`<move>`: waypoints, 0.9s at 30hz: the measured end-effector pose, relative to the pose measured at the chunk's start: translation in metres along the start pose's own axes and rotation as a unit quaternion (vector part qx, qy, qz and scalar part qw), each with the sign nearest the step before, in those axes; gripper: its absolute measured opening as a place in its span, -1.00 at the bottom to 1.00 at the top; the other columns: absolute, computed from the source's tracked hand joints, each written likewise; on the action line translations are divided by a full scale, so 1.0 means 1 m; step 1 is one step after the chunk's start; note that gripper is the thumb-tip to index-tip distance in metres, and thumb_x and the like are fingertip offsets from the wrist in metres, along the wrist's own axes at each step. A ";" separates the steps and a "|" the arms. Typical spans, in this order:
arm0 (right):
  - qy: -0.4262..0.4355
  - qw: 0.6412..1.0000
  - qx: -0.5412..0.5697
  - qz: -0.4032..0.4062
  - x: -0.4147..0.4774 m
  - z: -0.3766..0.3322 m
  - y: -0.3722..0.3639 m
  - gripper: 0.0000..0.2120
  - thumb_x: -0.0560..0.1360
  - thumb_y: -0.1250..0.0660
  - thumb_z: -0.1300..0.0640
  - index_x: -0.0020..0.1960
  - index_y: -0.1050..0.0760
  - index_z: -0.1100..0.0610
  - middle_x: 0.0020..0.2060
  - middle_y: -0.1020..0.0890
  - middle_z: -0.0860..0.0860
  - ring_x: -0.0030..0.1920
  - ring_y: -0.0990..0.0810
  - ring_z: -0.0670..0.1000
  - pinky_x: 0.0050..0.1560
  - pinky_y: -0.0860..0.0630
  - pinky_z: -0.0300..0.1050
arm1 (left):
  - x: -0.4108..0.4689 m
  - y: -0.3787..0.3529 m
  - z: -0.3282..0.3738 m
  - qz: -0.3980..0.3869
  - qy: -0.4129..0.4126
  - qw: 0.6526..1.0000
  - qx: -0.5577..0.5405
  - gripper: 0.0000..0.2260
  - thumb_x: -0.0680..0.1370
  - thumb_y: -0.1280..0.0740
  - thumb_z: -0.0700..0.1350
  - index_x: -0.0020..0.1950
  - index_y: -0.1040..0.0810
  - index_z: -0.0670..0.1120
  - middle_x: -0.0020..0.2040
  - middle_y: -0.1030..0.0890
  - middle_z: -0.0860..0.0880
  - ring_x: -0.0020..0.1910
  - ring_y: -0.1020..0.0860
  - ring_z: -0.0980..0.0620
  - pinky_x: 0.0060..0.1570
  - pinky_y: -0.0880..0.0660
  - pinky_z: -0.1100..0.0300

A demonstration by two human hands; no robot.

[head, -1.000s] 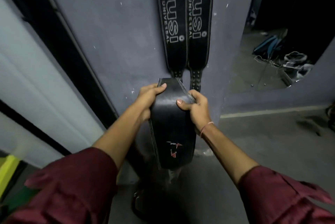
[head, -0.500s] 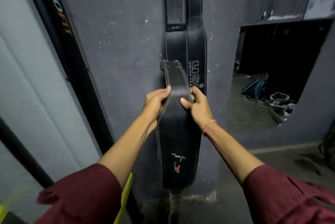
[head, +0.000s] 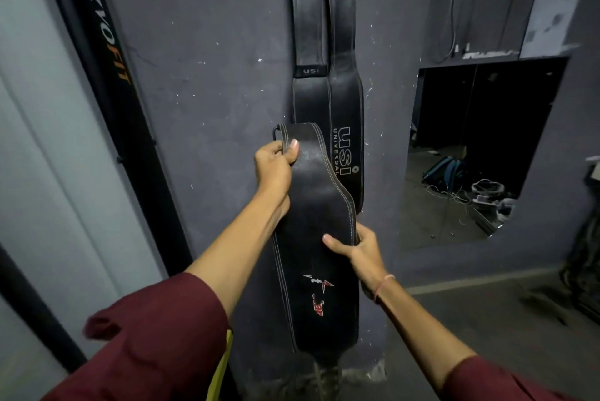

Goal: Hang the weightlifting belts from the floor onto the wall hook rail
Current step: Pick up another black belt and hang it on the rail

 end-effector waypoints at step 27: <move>0.029 0.999 -0.006 0.027 -0.022 0.007 -0.011 -0.62 0.31 -0.58 0.31 0.09 -0.61 0.18 -0.02 -0.74 0.07 0.06 -0.70 0.17 0.10 -0.63 0.04 | -0.054 0.032 -0.001 0.076 -0.116 0.989 0.052 -0.76 0.48 -0.50 -0.05 -0.01 -0.65 -0.21 -0.06 -0.72 -0.12 -0.05 -0.67 0.01 0.10 -0.61 -0.08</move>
Point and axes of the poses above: each hand's wrist, its own x-axis towards the middle knuckle, its own y-axis out of the back of the hand, z = x × y, the point moved 3 cm from there along x, towards the middle knuckle
